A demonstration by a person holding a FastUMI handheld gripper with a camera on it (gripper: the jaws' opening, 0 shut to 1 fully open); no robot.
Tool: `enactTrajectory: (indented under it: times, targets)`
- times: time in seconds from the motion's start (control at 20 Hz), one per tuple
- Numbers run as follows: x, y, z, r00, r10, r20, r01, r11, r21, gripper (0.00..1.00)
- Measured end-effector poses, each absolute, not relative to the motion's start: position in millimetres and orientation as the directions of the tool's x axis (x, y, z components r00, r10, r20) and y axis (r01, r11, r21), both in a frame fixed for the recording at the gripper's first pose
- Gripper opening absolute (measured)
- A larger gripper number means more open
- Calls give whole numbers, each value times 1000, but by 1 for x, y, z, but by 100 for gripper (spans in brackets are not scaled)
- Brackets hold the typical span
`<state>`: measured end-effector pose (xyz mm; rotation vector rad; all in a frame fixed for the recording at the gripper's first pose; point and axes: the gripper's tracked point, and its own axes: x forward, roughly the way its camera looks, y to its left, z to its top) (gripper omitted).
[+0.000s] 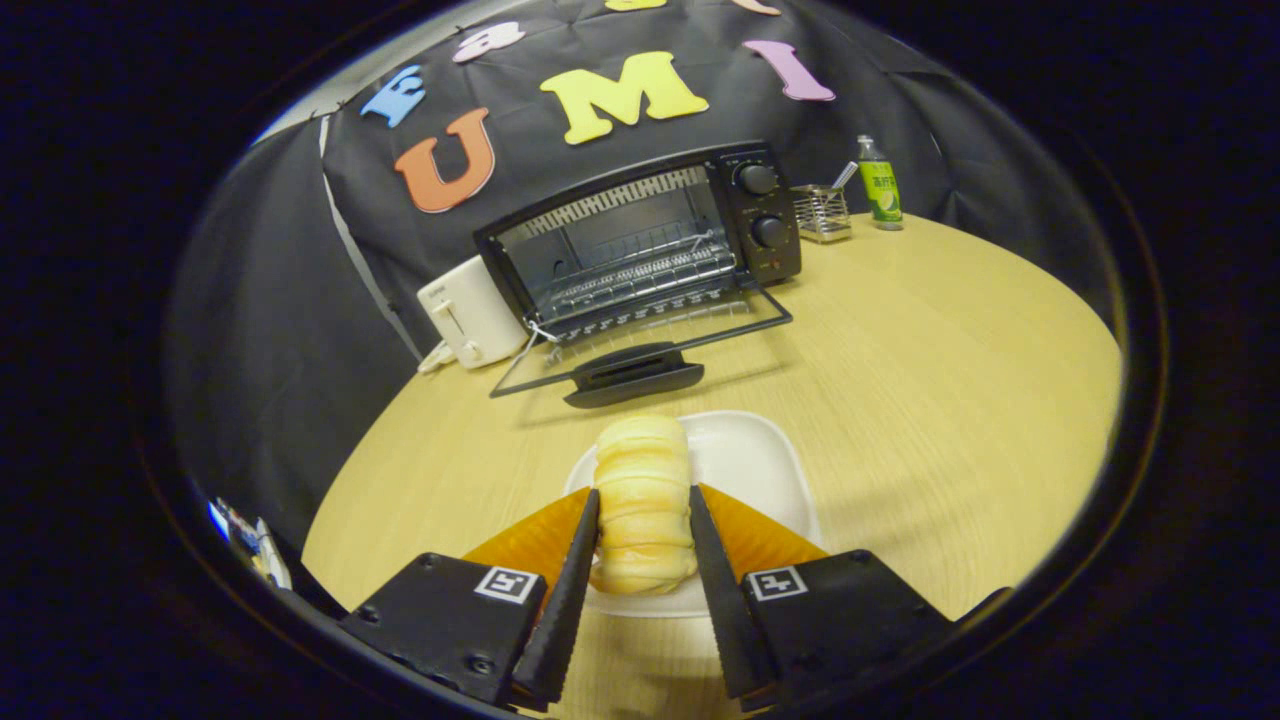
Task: Open the toaster oven, put the food inside, and close the toaster oven door.
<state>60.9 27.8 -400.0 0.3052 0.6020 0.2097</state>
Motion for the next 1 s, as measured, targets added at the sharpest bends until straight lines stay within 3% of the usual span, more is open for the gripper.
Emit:
enactTrajectory:
  times: [0.2, 0.35, 0.6, 1.0]
  targets:
    - [69, 39, -359, 837, 377, -397, -153, 857, 492, 62]
    - [81, 56, -320, 835, 492, -245, -226, 714, 663, 61]
    - [119, 58, -285, 850, 521, -77, -165, 403, 900, 61]
    - [213, 63, -298, 865, 497, -72, -140, 377, 916, 61]
